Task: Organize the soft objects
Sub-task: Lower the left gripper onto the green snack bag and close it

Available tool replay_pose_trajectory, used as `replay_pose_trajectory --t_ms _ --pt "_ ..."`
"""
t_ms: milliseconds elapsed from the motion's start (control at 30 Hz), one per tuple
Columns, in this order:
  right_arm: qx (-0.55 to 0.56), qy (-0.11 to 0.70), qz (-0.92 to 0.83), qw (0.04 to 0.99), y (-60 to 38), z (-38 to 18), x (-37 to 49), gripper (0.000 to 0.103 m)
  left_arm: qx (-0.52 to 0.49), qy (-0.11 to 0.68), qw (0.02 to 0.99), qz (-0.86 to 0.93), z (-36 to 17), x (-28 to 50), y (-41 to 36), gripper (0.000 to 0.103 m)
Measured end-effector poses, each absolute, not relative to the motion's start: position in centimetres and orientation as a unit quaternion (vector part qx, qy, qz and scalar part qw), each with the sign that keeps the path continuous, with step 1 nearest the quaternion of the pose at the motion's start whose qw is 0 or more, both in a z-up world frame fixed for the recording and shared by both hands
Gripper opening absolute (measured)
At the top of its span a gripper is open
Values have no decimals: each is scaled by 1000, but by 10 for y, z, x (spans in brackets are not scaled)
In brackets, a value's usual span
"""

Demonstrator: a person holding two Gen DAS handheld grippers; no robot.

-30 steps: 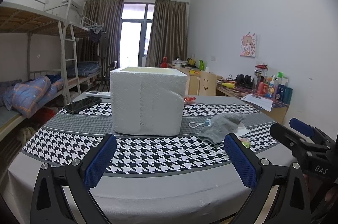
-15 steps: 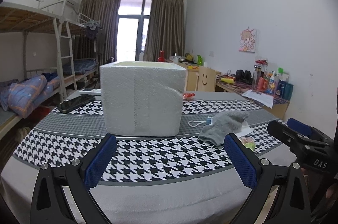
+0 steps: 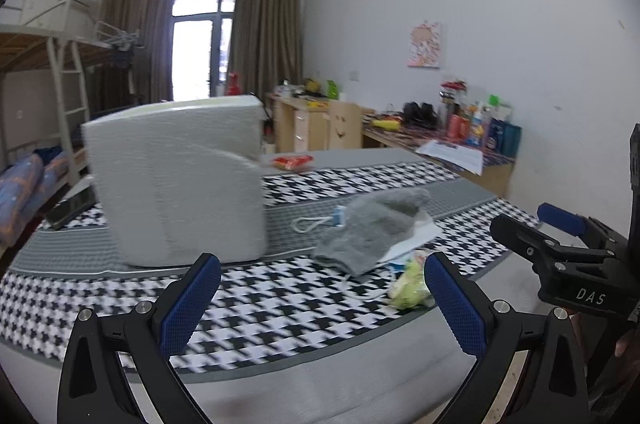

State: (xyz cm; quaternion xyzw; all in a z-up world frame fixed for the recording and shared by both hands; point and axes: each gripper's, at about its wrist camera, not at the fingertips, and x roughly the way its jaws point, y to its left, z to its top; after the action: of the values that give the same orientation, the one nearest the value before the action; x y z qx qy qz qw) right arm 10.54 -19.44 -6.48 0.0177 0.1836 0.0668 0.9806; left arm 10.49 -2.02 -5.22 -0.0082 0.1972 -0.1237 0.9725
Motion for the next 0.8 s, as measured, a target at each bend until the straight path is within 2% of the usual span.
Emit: replay_pose_trajectory --t_ms 667,800 --pt "15 228 50 972 -232 -95 135 103 45 275 940 -195 -87 152 -81 102" --pt "19 230 54 971 -237 -97 137 103 53 290 933 -206 -93 162 -89 98"
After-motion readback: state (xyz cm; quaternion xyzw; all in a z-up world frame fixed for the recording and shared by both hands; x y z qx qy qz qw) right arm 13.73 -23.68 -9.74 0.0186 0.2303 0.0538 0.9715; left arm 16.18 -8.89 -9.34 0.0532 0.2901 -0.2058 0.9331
